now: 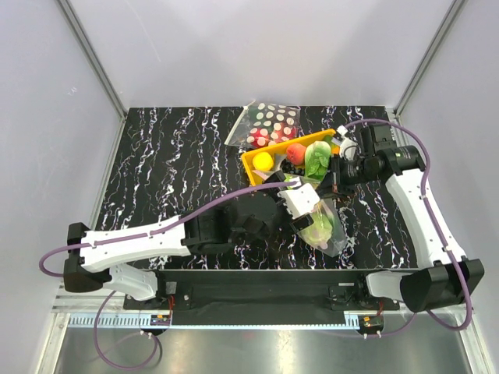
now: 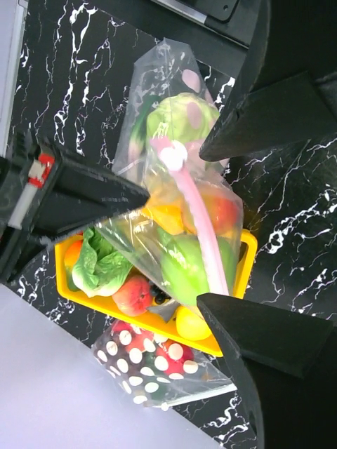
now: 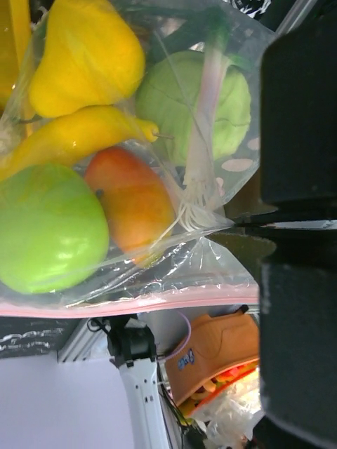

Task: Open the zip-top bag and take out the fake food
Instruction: Place the zipper food storage bag at the center of the board.

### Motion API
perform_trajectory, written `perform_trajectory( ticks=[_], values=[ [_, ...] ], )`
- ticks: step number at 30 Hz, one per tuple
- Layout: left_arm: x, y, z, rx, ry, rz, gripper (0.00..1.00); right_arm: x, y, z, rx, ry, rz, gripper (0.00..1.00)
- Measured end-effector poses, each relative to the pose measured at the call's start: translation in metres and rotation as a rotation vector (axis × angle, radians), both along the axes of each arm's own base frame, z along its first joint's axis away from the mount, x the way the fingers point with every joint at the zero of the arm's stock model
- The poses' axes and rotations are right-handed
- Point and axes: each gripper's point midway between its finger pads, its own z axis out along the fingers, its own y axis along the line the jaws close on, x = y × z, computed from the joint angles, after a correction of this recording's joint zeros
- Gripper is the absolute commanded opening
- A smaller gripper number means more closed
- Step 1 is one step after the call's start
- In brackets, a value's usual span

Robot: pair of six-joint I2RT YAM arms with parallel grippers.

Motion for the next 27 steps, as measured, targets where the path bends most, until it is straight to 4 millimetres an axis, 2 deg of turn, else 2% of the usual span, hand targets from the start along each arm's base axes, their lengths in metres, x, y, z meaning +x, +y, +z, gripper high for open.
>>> perform_trajectory(
  ticks=[7, 15, 19, 20, 22, 25, 26, 27],
  values=[
    [-0.002, 0.003, -0.009, 0.017, 0.001, -0.011, 0.8, 0.012, 0.018, 0.01, 0.073, 0.013, 0.057, 0.0],
    [-0.004, 0.007, -0.006, 0.019, -0.012, -0.026, 0.8, 0.006, 0.028, 0.018, 0.128, 0.031, 0.097, 0.0],
    [-0.002, 0.006, -0.009, 0.037, -0.028, -0.032, 0.72, 0.002, 0.032, 0.022, 0.152, 0.035, 0.114, 0.0],
    [-0.002, 0.005, -0.01, 0.043, -0.034, -0.034, 0.64, 0.001, 0.032, 0.023, 0.156, 0.033, 0.116, 0.0],
    [0.0, 0.001, -0.013, 0.053, -0.043, -0.034, 0.56, -0.002, 0.033, 0.027, 0.172, 0.031, 0.123, 0.0],
    [0.001, -0.004, -0.021, 0.075, -0.041, -0.034, 0.18, -0.006, 0.034, 0.033, 0.19, 0.021, 0.13, 0.0],
    [0.001, -0.005, -0.024, 0.082, -0.041, -0.036, 0.01, -0.007, 0.035, 0.034, 0.194, 0.019, 0.133, 0.0],
    [0.001, -0.006, -0.025, 0.088, -0.04, -0.037, 0.0, -0.007, 0.035, 0.035, 0.196, 0.017, 0.134, 0.0]
  ],
)
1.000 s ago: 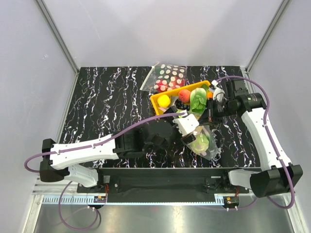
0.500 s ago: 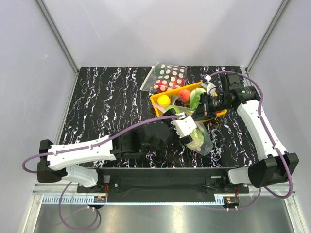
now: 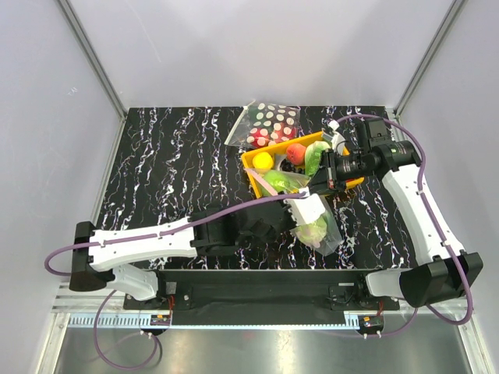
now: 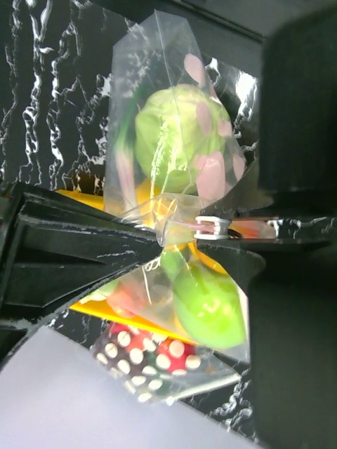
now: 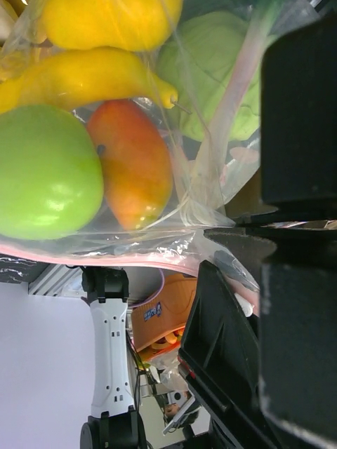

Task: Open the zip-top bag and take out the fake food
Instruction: Place the zipper food storage bag at the center of the board.

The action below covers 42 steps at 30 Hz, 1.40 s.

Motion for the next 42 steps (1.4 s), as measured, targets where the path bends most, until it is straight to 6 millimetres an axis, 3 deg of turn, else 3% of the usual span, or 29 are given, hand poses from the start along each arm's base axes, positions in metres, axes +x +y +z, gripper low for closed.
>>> perform_trajectory(
  ticks=[3, 4, 6, 7, 11, 17, 23, 29, 42],
  values=[
    [-0.002, 0.001, 0.0, 0.009, 0.013, -0.006, 0.0, -0.001, 0.0, 0.0, 0.0, -0.002, 0.0, 0.09],
    [-0.004, 0.0, 0.0, 0.007, 0.022, -0.011, 0.0, -0.001, 0.0, 0.0, -0.001, -0.002, 0.0, 0.3],
    [-0.008, 0.0, 0.001, 0.004, 0.051, -0.023, 0.0, -0.002, -0.001, 0.001, -0.003, -0.005, 0.0, 0.49],
    [-0.011, 0.0, 0.001, 0.004, 0.073, -0.033, 0.0, -0.002, -0.001, 0.001, -0.006, -0.011, 0.0, 0.63],
    [-0.024, 0.004, 0.001, -0.001, 0.207, -0.081, 0.0, -0.008, -0.007, 0.003, -0.037, -0.061, -0.008, 0.79],
    [-0.028, 0.012, 0.001, -0.072, 0.502, -0.135, 0.0, -0.021, -0.018, 0.019, -0.07, -0.212, -0.033, 0.82],
    [-0.048, 0.012, -0.009, -0.078, 0.716, -0.234, 0.0, -0.041, -0.02, 0.034, -0.023, -0.398, -0.02, 0.84],
    [-0.06, 0.01, -0.011, -0.067, 0.781, -0.302, 0.0, -0.051, -0.017, 0.03, 0.016, -0.483, 0.023, 0.82],
    [-0.043, 0.022, -0.011, -0.075, 0.831, -0.293, 0.0, -0.061, -0.002, 0.025, 0.083, -0.578, 0.148, 0.8]
  ],
)
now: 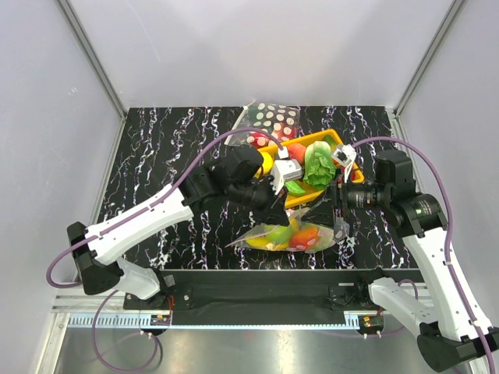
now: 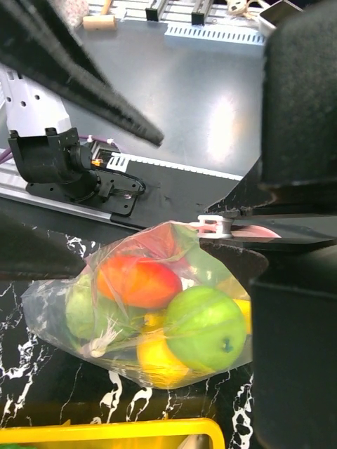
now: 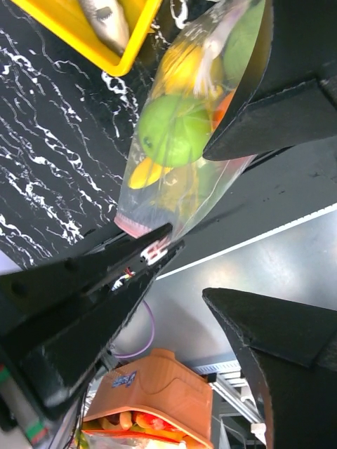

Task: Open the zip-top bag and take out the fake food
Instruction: Place the zipper food storage bag at the center of the board.

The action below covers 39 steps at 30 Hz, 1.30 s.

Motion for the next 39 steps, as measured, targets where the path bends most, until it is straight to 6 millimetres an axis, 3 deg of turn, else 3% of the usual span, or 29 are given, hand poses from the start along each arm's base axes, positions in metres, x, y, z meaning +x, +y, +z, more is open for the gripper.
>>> perform_trajectory(
  ticks=[7, 15, 17, 20, 23, 24, 26, 27, 30, 39],
  values=[
    [0.003, -0.007, -0.001, 0.014, 0.022, -0.033, 0.0, 0.001, 0.005, 0.001, 0.01, -0.041, 0.035, 0.79],
    [0.0, -0.01, 0.0, 0.027, 0.045, -0.061, 0.0, 0.007, 0.009, -0.016, -0.009, -0.052, 0.063, 0.76],
    [0.0, -0.01, 0.0, 0.026, 0.046, -0.061, 0.0, 0.007, 0.011, -0.022, -0.018, -0.054, 0.078, 0.71],
    [0.0, -0.01, 0.002, 0.026, 0.047, -0.061, 0.0, 0.004, 0.014, -0.029, -0.028, -0.053, 0.107, 0.55],
    [0.001, -0.01, 0.003, 0.027, 0.049, -0.061, 0.0, 0.003, 0.015, -0.034, -0.034, -0.052, 0.121, 0.32],
    [0.0, -0.009, 0.002, 0.03, 0.051, -0.06, 0.01, 0.003, 0.015, -0.035, -0.035, -0.055, 0.124, 0.1],
    [0.0, -0.009, 0.002, 0.033, 0.052, -0.059, 0.14, 0.002, 0.016, -0.035, -0.033, -0.058, 0.132, 0.0],
    [0.0, -0.009, 0.002, 0.034, 0.052, -0.058, 0.32, 0.001, 0.016, -0.034, -0.03, -0.056, 0.135, 0.0],
    [0.001, -0.009, 0.003, 0.031, 0.051, -0.056, 0.45, 0.001, 0.016, -0.035, -0.031, -0.053, 0.136, 0.0],
    [0.005, -0.014, 0.009, 0.003, 0.04, -0.047, 0.47, 0.001, 0.016, -0.036, -0.032, -0.052, 0.135, 0.0]
  ],
)
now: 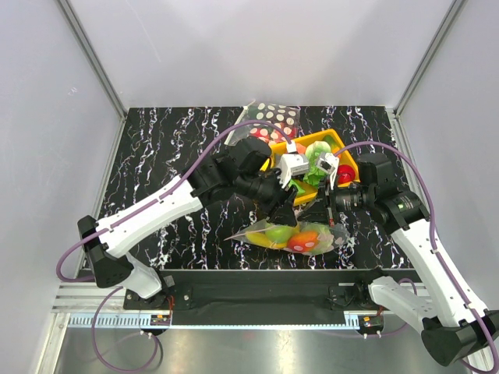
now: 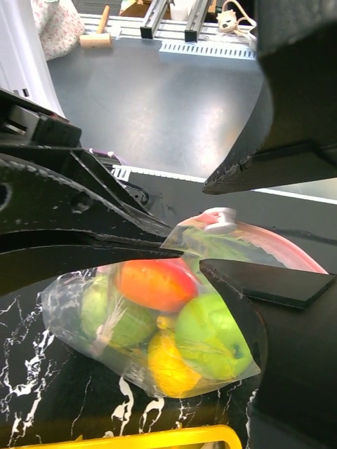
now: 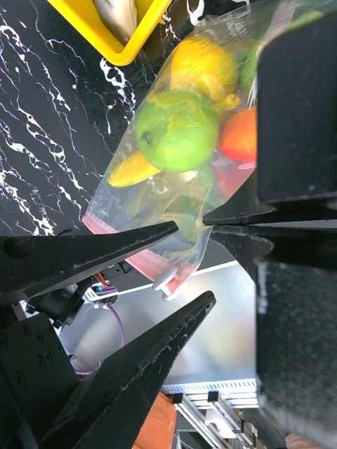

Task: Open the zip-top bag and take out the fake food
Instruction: Place the zipper food storage bag at the center of the board, then unzip the zipper food storage bag at the center of the board.

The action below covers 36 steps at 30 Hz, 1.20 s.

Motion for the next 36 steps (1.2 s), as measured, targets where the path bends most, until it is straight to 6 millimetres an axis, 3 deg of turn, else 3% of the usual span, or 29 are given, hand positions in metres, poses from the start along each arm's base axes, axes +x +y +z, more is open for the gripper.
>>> perform_trajectory(
  ticks=[6, 8, 9, 11, 12, 13, 36],
  values=[
    [0.002, -0.003, 0.004, -0.018, -0.003, 0.006, 0.45, 0.0, 0.0, 0.0, 0.0, 0.0, 0.0, 0.0],
    [0.002, -0.004, 0.005, -0.024, -0.001, 0.01, 0.36, -0.001, 0.0, 0.0, -0.002, 0.005, 0.0, 0.0],
    [0.002, -0.005, 0.005, -0.026, 0.001, 0.011, 0.25, -0.001, -0.001, -0.001, -0.002, 0.006, 0.0, 0.0],
    [0.002, -0.005, 0.004, -0.028, 0.004, 0.014, 0.15, -0.001, -0.001, -0.001, -0.004, 0.006, -0.002, 0.0],
    [0.002, -0.006, 0.004, -0.029, 0.005, 0.014, 0.02, 0.0, -0.001, -0.001, -0.005, 0.007, -0.005, 0.0],
    [0.002, -0.006, 0.003, -0.027, 0.008, 0.015, 0.0, 0.0, -0.001, -0.001, -0.008, 0.009, -0.01, 0.0],
    [0.01, 0.01, -0.006, -0.059, -0.074, 0.09, 0.01, 0.011, 0.009, 0.008, 0.031, 0.161, -0.107, 0.0]
  ],
)
